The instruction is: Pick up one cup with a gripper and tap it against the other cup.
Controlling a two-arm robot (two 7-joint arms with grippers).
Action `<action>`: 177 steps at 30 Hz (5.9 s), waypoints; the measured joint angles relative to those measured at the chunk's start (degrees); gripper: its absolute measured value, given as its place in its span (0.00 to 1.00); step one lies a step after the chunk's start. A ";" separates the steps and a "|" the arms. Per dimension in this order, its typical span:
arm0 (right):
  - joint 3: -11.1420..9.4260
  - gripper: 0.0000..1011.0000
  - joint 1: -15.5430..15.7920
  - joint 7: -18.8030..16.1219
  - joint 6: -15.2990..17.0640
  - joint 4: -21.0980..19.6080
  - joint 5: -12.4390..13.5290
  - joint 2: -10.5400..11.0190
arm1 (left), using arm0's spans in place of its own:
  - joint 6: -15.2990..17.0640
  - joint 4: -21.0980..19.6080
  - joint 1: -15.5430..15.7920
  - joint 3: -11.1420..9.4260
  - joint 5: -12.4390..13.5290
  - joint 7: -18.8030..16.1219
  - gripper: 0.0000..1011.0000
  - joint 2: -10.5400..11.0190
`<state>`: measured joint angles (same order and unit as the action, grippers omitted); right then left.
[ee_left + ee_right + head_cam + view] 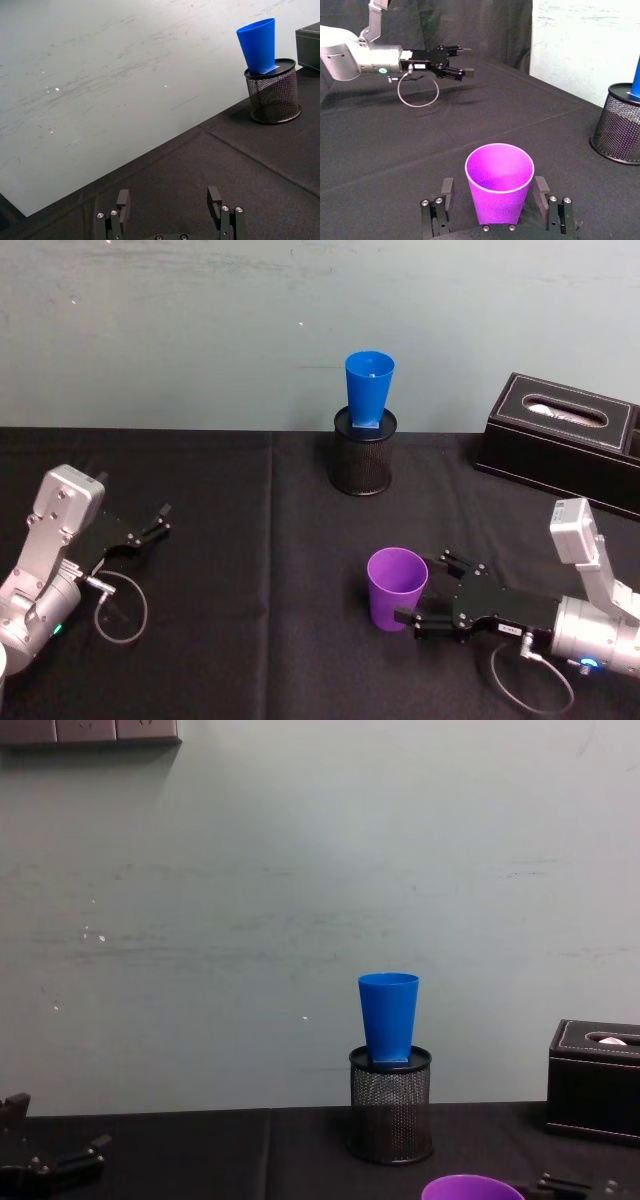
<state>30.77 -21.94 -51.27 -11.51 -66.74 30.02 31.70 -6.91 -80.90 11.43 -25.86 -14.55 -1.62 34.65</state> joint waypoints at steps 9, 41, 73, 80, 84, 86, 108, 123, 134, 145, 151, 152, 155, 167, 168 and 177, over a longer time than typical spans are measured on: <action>0.73 0.99 -2.31 0.15 -0.73 3.38 -0.64 -2.84 | 0.00 0.00 0.00 0.00 0.00 0.00 1.00 0.00; 1.19 0.92 -4.25 0.65 -0.87 6.60 -1.08 -5.54 | 0.00 0.00 0.00 0.00 0.00 0.00 1.00 0.00; -1.07 0.74 -2.76 8.06 9.97 -9.91 -0.58 -0.67 | 0.00 0.00 0.00 0.00 0.00 0.00 1.00 0.00; -1.51 0.74 -4.88 10.31 15.45 -15.01 0.59 0.87 | 0.00 0.00 0.00 0.00 0.00 0.00 1.00 0.00; -1.41 0.74 -5.87 11.06 16.92 -15.85 1.04 1.14 | 0.00 0.00 0.00 0.00 0.00 0.00 1.00 0.00; -1.27 0.74 -6.34 11.21 17.43 -15.99 1.33 1.21 | 0.00 0.00 0.01 0.00 0.00 0.00 1.00 0.00; 0.30 0.74 -8.16 12.00 18.53 -16.87 2.43 2.16 | 0.00 0.00 0.00 0.00 0.00 0.00 1.00 0.00; 0.81 0.74 -8.69 11.93 18.55 -16.81 2.23 2.26 | 0.00 0.00 0.00 0.00 0.00 0.00 1.00 0.00; 0.74 0.74 -8.63 11.92 18.53 -16.76 2.20 2.21 | 0.00 0.00 0.00 0.00 0.00 0.00 1.00 0.00; 0.69 0.74 -8.60 11.90 18.52 -16.76 2.21 2.21 | 0.00 0.00 0.00 0.00 0.00 0.00 1.00 0.00; 0.68 0.74 -8.60 11.90 18.52 -16.76 2.21 2.20 | 0.00 0.00 0.00 0.00 0.00 0.00 1.00 0.00; 0.68 0.74 -8.60 11.90 18.51 -16.76 2.21 2.20 | 0.00 0.00 0.00 0.00 0.00 0.00 1.00 0.00; 0.68 0.74 -8.60 11.90 18.52 -16.76 2.21 2.20 | 0.00 0.00 0.00 0.00 0.00 0.00 1.00 0.00; 0.68 0.74 -8.60 11.90 18.52 -16.76 2.21 2.20 | 0.00 0.00 0.00 0.00 0.00 0.00 1.00 0.00; 0.68 0.74 -8.60 11.89 18.52 -16.76 2.21 2.20 | 0.00 0.00 0.00 0.00 0.00 0.00 1.00 0.00; 0.68 0.74 -8.60 11.89 18.52 -16.76 2.21 2.20 | 0.00 0.00 0.00 0.00 0.00 0.00 1.00 0.00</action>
<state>31.46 -30.54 -39.38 7.01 -83.50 32.23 33.90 -6.91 -80.90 11.43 -25.86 -14.55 -1.62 34.65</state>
